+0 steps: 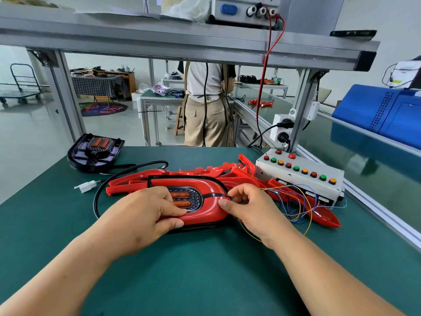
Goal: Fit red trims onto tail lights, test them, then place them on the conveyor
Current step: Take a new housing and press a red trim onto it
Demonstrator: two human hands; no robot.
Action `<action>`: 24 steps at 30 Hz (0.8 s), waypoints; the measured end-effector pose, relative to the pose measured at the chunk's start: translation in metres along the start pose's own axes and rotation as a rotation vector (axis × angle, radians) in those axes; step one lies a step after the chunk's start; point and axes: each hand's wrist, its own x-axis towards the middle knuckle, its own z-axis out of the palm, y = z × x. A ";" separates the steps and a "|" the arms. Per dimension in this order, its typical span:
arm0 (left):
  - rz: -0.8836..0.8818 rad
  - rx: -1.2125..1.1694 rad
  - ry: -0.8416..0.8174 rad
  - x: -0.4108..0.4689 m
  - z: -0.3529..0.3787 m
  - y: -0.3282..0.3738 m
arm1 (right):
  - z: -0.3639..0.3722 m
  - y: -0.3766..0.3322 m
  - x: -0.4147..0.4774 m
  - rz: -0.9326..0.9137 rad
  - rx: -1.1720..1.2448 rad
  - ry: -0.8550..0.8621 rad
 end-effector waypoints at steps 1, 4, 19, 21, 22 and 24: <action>-0.006 0.028 -0.018 0.001 0.000 0.000 | 0.000 0.000 0.000 0.021 -0.024 0.001; -0.006 0.044 -0.084 0.001 -0.001 -0.004 | 0.000 0.002 0.001 0.117 -0.040 -0.033; -0.540 -0.908 -0.018 -0.010 0.004 -0.006 | 0.004 -0.003 -0.004 0.150 -0.007 -0.054; -0.496 -1.041 0.063 -0.009 0.005 -0.006 | 0.006 -0.003 -0.004 0.100 0.076 -0.037; -0.454 -1.083 0.079 -0.009 0.005 -0.006 | 0.006 -0.004 -0.004 0.070 0.143 -0.040; -0.346 -1.112 0.073 -0.009 0.003 -0.003 | 0.007 -0.007 -0.004 0.038 0.364 -0.062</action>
